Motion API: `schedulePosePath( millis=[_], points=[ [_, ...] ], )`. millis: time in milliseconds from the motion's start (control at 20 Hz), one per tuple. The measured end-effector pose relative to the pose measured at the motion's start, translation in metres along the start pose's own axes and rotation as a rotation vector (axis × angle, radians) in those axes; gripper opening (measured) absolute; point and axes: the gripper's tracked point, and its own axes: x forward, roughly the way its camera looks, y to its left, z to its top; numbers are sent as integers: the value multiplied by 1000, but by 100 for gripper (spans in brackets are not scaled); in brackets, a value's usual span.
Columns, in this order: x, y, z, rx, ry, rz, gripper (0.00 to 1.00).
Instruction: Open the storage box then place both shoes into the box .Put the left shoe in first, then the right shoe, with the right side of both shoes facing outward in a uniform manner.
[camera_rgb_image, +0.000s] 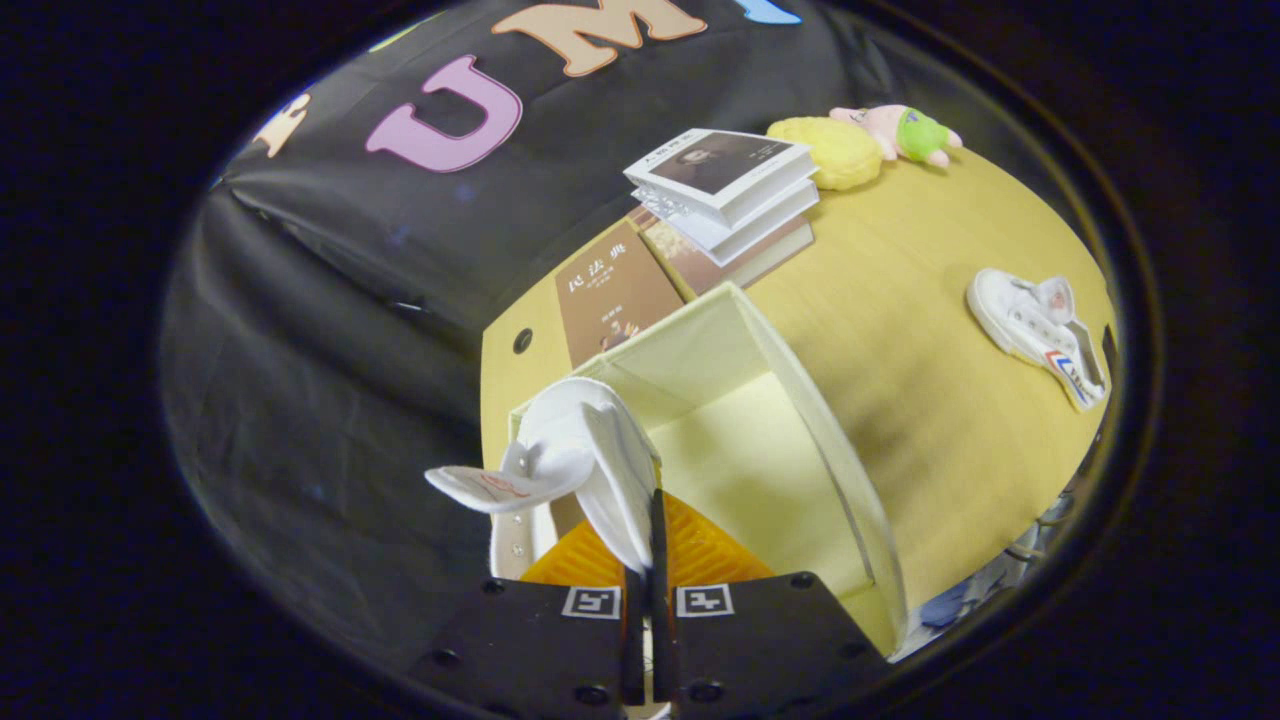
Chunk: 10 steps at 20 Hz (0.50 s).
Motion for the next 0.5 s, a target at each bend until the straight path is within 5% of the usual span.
schedulePosePath(
  millis=[250, 500],
  points=[
    [10, -4, 2, 12, -88, -38, 11],
    [27, -8, -14, 27, -45, -33, 31]
  ],
)
